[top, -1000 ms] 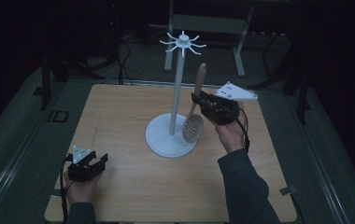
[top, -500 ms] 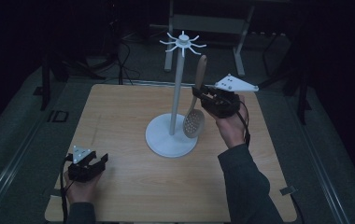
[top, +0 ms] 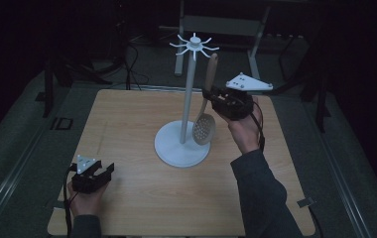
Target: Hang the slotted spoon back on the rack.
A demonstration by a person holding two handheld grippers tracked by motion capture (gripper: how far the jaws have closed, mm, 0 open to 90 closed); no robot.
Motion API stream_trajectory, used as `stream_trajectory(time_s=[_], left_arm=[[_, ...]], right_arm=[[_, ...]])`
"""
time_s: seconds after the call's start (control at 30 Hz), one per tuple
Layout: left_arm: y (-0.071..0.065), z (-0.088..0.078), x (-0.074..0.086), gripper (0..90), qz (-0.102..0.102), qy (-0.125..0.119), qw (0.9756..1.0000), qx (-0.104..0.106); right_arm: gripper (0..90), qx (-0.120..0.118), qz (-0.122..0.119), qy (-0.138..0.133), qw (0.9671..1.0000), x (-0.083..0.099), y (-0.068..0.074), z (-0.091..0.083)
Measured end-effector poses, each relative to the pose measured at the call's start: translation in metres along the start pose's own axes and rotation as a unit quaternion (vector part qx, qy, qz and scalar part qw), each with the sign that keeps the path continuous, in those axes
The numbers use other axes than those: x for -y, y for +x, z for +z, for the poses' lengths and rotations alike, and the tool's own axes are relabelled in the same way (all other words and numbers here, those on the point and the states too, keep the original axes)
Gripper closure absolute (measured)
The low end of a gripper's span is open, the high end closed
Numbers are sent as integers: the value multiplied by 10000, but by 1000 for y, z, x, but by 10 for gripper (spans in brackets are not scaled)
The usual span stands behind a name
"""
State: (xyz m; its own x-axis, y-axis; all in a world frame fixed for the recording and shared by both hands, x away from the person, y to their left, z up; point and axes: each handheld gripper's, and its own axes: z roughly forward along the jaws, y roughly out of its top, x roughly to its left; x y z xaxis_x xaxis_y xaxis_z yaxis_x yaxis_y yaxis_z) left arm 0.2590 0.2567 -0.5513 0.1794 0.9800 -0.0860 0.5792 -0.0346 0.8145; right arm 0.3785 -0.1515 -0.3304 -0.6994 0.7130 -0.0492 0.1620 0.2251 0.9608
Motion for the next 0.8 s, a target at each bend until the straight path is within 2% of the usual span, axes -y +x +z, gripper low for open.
stream_trajectory(time_s=[0.8], left_arm=[[0,0,0,475,1,-8,10000,3]], right_arm=[[745,4,86,147,9999,-5,2,16]])
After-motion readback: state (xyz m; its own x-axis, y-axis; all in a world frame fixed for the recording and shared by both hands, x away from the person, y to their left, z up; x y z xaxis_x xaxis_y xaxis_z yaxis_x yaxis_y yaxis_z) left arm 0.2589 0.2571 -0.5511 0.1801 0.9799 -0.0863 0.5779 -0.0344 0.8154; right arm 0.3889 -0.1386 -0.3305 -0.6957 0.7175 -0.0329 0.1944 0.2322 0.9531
